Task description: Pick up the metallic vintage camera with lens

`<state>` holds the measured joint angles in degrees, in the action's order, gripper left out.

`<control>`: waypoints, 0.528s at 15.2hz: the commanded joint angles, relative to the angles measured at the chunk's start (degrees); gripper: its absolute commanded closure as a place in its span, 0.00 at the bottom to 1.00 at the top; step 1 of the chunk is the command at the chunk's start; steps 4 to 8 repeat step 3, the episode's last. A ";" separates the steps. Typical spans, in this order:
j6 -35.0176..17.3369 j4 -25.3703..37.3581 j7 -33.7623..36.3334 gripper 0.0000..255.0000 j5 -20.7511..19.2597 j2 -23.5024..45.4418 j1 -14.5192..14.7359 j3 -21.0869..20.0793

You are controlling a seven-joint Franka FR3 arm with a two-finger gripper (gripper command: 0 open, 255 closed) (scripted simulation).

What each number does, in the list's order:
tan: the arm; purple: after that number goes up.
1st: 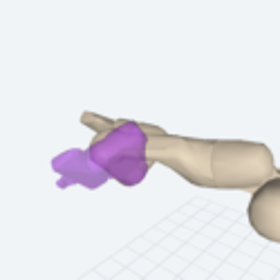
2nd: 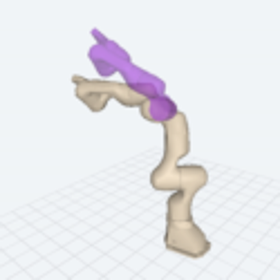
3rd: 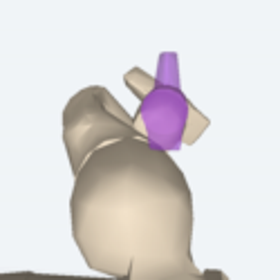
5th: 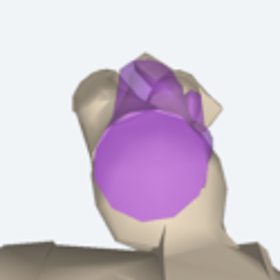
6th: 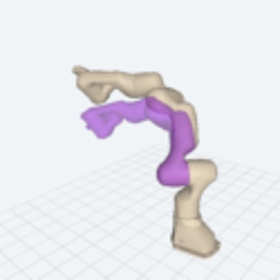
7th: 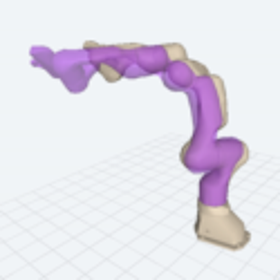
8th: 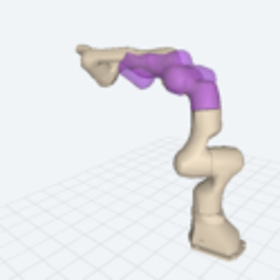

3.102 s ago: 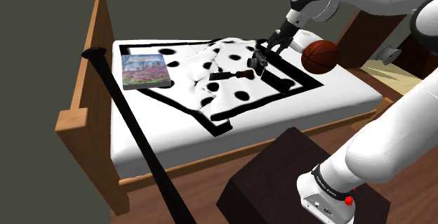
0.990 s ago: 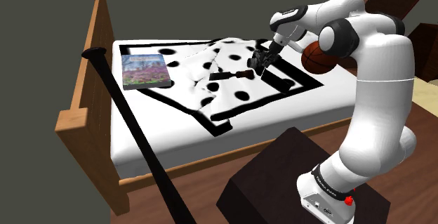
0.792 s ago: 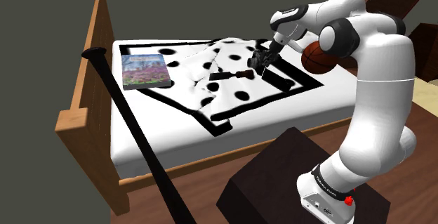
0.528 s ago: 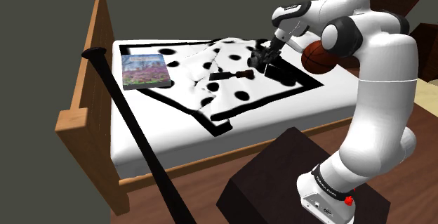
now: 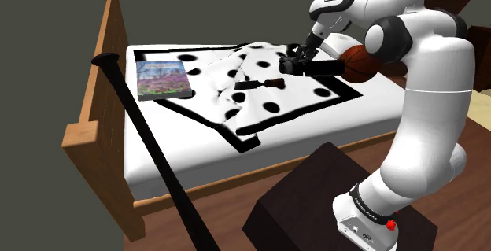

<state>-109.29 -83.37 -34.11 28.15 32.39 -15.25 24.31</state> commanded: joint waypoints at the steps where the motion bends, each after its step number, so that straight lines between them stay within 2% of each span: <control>1: 1.10 0.53 0.40 1.00 -0.36 -0.75 0.05 0.20; 8: 1.19 0.59 0.43 1.00 -0.39 -0.78 0.05 0.21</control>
